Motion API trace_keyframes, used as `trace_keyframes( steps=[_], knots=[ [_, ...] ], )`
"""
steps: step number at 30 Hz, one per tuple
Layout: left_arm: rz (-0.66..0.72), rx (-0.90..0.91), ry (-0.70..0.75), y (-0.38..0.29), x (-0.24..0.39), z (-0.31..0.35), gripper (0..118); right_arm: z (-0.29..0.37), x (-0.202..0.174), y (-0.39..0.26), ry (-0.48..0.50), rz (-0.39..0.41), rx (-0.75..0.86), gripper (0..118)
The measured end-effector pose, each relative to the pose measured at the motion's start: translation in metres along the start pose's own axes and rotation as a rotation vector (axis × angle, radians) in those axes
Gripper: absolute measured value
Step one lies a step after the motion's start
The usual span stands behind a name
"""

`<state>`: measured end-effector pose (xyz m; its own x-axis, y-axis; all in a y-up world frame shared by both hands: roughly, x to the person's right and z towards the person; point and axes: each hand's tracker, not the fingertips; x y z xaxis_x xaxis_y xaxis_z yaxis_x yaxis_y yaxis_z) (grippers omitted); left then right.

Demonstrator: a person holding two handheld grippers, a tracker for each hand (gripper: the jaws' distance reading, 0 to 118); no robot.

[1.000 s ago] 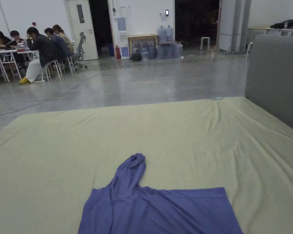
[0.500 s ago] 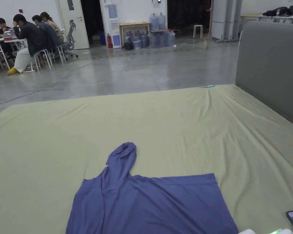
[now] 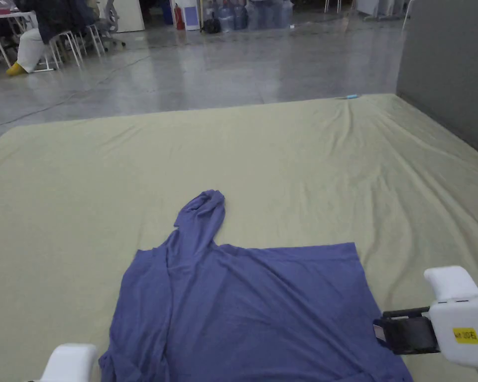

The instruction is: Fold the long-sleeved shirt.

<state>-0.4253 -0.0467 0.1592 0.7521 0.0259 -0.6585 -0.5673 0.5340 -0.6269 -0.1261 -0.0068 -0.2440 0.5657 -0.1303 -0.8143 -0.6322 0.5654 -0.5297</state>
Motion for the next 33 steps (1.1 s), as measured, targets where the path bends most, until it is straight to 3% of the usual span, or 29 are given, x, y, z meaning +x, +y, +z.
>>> trace_keyframes(
  steps=[2, 3, 4, 5, 8, 13, 16, 18, 23, 25, 26, 30, 33],
  knots=[
    [0.040, -0.077, -0.019, -0.017, 0.007, -0.010, 107, -0.001, -0.011, -0.015, 0.008, -0.028, -0.010, 102],
    [0.080, -0.083, -0.028, -0.022, 0.020, -0.004, 95, -0.007, -0.017, -0.021, -0.015, -0.032, -0.021, 85],
    [0.130, -0.096, -0.046, -0.030, 0.023, -0.007, 61, -0.013, -0.019, -0.025, -0.052, -0.043, -0.062, 38],
    [0.164, -0.098, -0.049, -0.033, 0.025, -0.008, 2, -0.020, -0.017, -0.024, -0.039, -0.042, -0.052, 0],
    [0.154, -0.113, -0.118, -0.021, 0.033, -0.010, 0, -0.029, -0.032, -0.025, 0.031, -0.100, -0.057, 0],
    [0.103, -0.030, -0.150, 0.057, 0.024, -0.020, 0, -0.041, -0.048, -0.005, 0.028, -0.074, -0.026, 0],
    [0.043, -0.006, -0.145, 0.135, 0.028, -0.052, 0, -0.061, -0.059, 0.011, 0.097, -0.069, -0.034, 0],
    [-0.027, 0.016, -0.131, 0.194, 0.032, -0.081, 0, -0.079, -0.068, 0.013, 0.135, -0.079, -0.053, 0],
    [-0.030, 0.034, -0.094, 0.351, 0.023, -0.201, 0, -0.114, -0.094, -0.011, 0.203, 0.011, -0.178, 0],
    [-0.007, 0.006, -0.085, 0.405, 0.018, -0.249, 0, -0.124, -0.099, -0.028, 0.165, 0.048, -0.240, 0],
    [0.032, -0.005, -0.074, 0.420, 0.014, -0.264, 0, -0.132, -0.095, -0.034, 0.166, 0.017, -0.285, 0],
    [0.120, -0.056, -0.042, 0.468, 0.008, -0.335, 0, -0.123, -0.079, -0.019, 0.169, -0.067, -0.184, 0],
    [0.160, -0.074, -0.060, 0.481, 0.000, -0.376, 0, -0.125, -0.078, -0.022, 0.149, -0.069, -0.200, 0]
  ],
)
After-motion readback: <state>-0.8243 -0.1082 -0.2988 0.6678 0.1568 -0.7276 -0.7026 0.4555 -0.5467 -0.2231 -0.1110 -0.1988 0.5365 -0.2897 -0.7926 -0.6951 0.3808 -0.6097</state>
